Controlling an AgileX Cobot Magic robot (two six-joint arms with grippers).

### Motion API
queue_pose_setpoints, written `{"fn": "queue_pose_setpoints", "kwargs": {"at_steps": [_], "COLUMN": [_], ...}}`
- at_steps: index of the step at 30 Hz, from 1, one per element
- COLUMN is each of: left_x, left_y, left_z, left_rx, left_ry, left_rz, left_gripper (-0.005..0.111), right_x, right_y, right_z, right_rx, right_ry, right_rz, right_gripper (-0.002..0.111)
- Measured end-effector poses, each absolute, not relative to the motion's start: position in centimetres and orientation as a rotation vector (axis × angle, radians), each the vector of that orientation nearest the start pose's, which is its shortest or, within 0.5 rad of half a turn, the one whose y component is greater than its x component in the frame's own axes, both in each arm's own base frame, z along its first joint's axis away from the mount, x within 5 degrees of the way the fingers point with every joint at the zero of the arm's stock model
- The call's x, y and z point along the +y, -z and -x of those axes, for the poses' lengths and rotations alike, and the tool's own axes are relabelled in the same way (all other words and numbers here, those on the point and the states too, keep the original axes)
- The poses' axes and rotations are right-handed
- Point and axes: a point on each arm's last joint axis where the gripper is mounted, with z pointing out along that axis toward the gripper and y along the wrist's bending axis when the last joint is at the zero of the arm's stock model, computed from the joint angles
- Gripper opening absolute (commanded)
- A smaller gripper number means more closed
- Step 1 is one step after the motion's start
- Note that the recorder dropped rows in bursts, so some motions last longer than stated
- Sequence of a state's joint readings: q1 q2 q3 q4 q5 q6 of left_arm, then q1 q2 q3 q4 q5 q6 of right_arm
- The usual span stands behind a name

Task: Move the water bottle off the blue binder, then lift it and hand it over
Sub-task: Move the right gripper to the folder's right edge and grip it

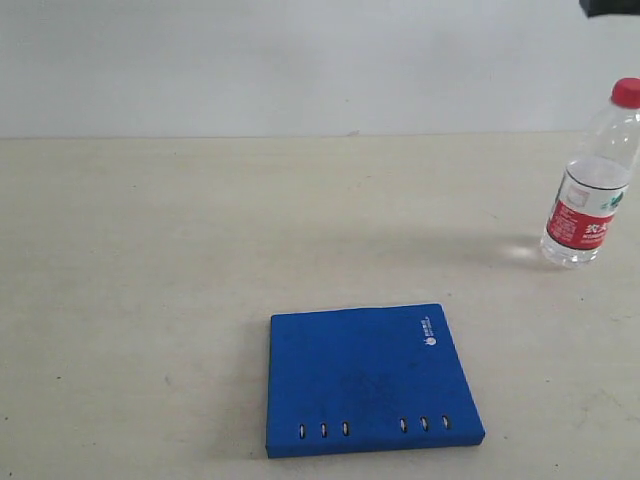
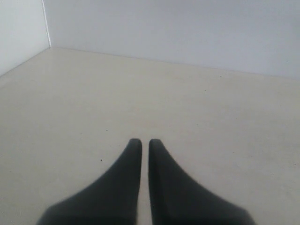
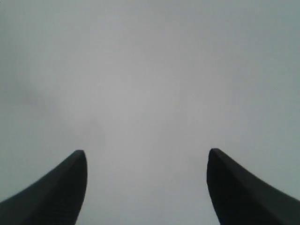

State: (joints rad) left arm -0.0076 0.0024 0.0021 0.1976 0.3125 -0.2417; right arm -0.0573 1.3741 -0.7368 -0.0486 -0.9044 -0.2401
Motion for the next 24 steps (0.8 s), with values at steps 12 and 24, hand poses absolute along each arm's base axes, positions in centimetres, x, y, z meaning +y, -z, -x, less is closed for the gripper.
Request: {"fn": "queue_pose_setpoints", "kwargs": {"at_steps": [12,24], "left_x": [0.5,0.5], "left_y": [-18.4,-18.4], "left_z": [-5.4,-5.4], "left_rx": [1.794,1.794], "left_ry": [-0.011,-0.011], "left_rz": [0.085,0.085], "left_gripper": [0.005,0.005], "right_x": [10.0,6.6], "right_y": [-28.1,-20.4], "right_z": [-21.1,-19.8], "right_rx": [1.861,2.267], "right_ry": [-0.665,-0.355], "right_rz": [0.804,0.228], "right_gripper": [0.065,0.065]}}
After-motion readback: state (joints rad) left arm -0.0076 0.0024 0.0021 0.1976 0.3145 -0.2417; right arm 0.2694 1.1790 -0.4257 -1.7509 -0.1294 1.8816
